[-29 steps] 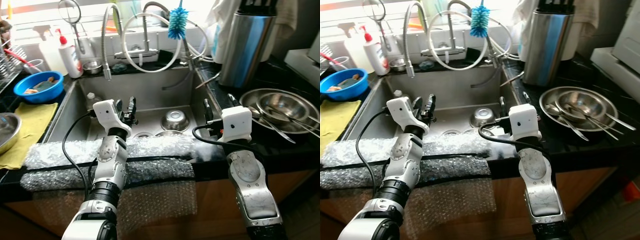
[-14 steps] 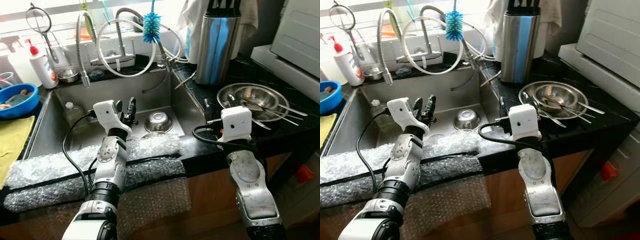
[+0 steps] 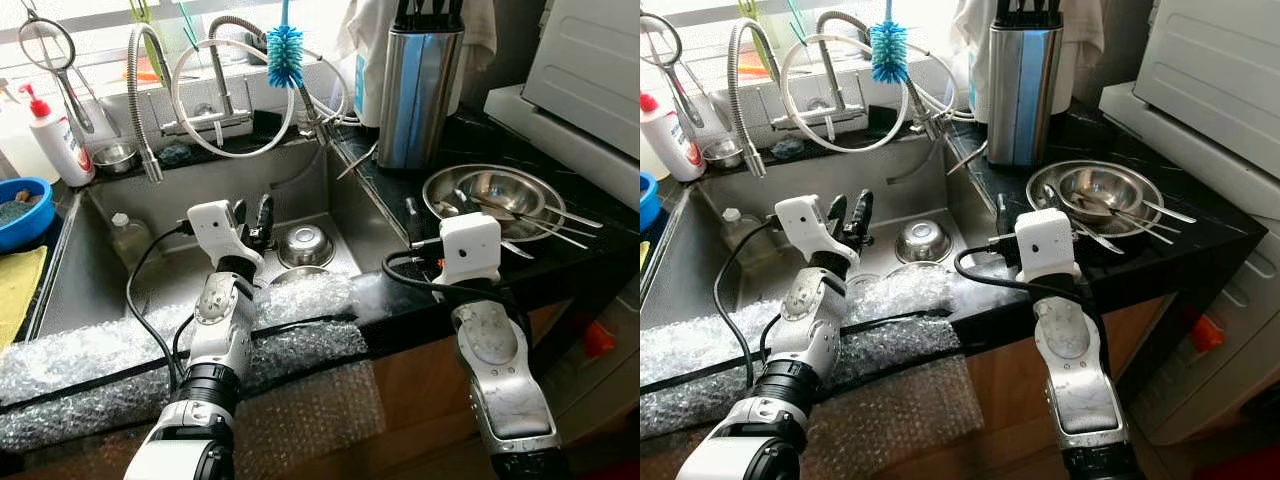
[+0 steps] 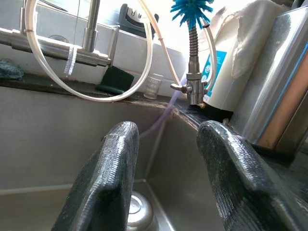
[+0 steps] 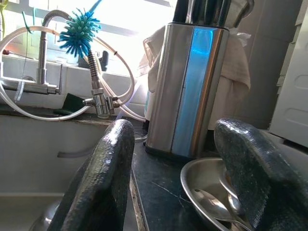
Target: Kitchen organization
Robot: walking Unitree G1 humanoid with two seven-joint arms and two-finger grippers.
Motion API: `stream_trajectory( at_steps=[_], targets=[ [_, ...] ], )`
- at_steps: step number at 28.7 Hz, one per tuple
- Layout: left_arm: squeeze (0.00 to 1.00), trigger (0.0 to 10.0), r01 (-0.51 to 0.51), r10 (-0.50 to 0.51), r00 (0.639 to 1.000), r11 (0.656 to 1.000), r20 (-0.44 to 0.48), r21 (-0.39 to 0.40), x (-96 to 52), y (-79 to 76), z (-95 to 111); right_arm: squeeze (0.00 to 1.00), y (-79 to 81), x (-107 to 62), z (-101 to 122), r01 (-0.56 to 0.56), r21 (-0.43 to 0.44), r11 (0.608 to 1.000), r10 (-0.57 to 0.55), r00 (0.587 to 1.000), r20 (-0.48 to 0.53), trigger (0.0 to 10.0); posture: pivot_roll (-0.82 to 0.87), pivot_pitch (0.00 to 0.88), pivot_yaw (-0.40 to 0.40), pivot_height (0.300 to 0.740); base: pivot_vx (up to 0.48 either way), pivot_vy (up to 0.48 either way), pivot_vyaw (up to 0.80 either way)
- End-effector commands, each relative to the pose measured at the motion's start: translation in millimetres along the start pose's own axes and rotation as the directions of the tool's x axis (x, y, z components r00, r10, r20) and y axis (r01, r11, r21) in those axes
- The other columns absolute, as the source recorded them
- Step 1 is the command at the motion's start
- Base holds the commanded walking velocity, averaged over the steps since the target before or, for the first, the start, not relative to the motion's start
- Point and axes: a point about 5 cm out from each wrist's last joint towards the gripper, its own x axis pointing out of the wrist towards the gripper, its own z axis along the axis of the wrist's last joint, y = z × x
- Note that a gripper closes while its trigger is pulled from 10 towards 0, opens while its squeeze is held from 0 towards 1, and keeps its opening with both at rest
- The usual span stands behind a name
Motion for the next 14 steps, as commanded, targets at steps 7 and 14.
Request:
stream_trajectory(
  at_steps=[7, 14],
  targets=[
    [0.0, 10.0, 0.006, -0.006, 1.0, 1.0, 0.009, 0.02, 3.1, 0.3, 5, 0.0, 4.0, 2.0, 2, -0.01, 0.006, 1.0, 0.01, 1.0, 0.012, 10.0, -0.17, 0.0, 0.095, 0.74, 0.0, 0.0, -0.74],
    [0.0, 10.0, 0.036, -0.041, 0.996, 0.998, 0.085, 0.06, 5.5, -3.7, 25, 0.0, 3.0, 1.9, 2, -0.011, 0.001, 1.0, 0.011, 1.0, 0.018, 10.0, -0.16, 0.0, 0.093, 0.74, 0.0, 0.0, -0.74]
  ],
)
